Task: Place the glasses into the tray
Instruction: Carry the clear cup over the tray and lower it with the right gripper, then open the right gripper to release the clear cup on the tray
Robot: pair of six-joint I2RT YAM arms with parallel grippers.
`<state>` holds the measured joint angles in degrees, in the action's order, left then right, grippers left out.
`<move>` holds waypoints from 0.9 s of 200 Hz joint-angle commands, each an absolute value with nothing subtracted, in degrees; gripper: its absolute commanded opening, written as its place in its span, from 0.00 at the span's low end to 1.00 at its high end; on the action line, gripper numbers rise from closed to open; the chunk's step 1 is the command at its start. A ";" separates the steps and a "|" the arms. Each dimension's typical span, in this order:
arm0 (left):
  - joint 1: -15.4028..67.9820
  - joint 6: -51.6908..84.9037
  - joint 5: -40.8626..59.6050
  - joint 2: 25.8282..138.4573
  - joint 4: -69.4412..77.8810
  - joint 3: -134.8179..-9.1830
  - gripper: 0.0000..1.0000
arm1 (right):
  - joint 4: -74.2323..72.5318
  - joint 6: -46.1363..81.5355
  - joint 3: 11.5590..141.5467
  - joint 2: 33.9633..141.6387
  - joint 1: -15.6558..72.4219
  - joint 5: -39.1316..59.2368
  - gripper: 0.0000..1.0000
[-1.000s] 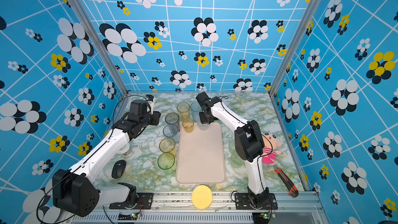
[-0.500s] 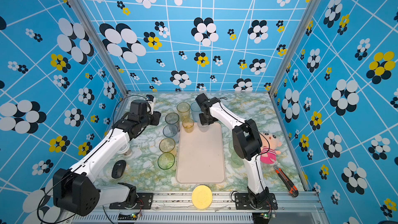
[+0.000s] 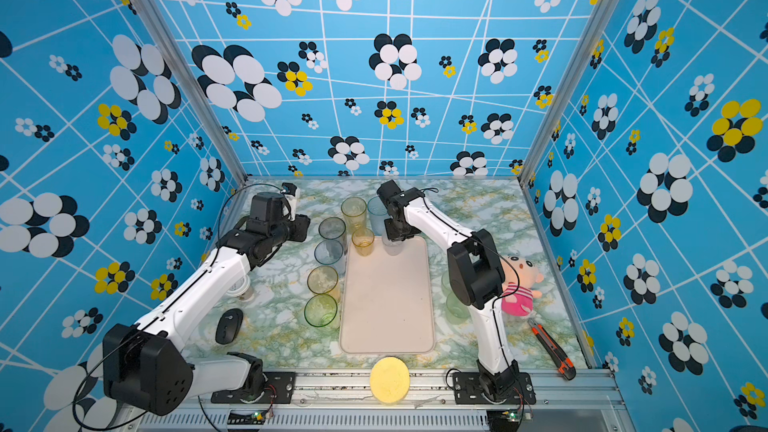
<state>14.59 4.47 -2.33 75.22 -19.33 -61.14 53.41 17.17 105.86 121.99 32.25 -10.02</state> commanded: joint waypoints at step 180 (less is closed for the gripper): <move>14.23 3.86 -1.96 73.83 -19.44 -60.64 0.44 | 44.21 17.64 93.89 106.12 30.17 -5.09 0.29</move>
